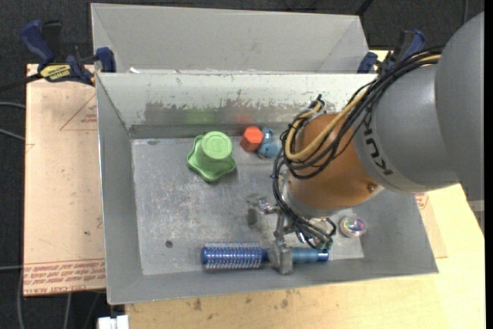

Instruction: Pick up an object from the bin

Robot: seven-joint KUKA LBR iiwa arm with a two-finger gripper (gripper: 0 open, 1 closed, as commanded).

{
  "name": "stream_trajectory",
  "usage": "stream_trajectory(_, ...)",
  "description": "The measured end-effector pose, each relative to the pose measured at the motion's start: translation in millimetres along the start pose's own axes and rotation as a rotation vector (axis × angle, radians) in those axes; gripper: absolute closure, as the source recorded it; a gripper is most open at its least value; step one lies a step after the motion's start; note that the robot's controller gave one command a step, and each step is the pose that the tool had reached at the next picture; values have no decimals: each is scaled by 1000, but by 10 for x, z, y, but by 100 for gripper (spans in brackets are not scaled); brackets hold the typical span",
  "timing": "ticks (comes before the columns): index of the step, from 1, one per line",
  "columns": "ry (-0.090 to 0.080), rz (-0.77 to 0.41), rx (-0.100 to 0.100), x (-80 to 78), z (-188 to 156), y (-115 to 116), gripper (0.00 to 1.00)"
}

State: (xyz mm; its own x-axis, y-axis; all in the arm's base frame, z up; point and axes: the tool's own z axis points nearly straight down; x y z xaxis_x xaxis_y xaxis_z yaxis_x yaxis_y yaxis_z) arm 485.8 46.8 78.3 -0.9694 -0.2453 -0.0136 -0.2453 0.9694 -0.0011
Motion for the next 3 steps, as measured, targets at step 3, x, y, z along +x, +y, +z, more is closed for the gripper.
stream_trajectory(3, 11, -606, -3, 311, -7, -1237, 0)
